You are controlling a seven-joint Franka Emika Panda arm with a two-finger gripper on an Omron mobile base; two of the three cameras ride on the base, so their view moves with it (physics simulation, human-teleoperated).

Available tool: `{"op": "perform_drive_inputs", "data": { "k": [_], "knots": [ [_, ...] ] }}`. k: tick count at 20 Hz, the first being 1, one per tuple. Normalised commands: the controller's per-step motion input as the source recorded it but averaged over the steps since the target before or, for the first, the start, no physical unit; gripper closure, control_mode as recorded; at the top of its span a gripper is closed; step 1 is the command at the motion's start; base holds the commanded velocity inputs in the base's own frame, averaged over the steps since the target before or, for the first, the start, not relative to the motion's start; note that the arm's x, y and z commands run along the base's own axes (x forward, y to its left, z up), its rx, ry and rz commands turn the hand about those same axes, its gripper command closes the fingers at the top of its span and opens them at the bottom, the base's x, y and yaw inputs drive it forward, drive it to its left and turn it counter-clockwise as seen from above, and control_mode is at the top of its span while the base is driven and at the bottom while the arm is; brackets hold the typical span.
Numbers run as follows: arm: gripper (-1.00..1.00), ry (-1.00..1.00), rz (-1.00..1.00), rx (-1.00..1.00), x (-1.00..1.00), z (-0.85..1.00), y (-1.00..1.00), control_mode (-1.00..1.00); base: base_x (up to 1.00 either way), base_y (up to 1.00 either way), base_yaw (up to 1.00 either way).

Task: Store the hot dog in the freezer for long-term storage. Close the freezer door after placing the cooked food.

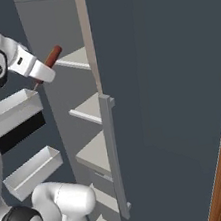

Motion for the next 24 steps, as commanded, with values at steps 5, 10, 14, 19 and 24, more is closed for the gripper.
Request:
{"op": "perform_drive_inputs", "data": {
  "k": [5, 10, 14, 19, 24],
  "knots": [
    [1.0, 0.0, 0.0, -0.02, 0.48, 0.01, -0.12, -1.0, 0.0, 0.0, 0.0],
    [1.0, 0.0, 0.01, 0.0, 0.54, 0.0, -0.16, -1.0, 0.0, 0.0, 0.0],
    [1.0, 0.0, 0.01, 0.0, 0.6, 0.0, -0.23, -1.0, 0.0, 0.0, 0.0],
    [1.0, 0.0, 0.03, 0.0, 0.59, 0.0, -0.15, -1.0, 0.0, 0.0, 0.0],
    [1.0, 0.0, 0.02, -0.03, 0.54, 0.0, -0.01, -1.0, 0.0, 0.0, 0.0]
  ]
}}
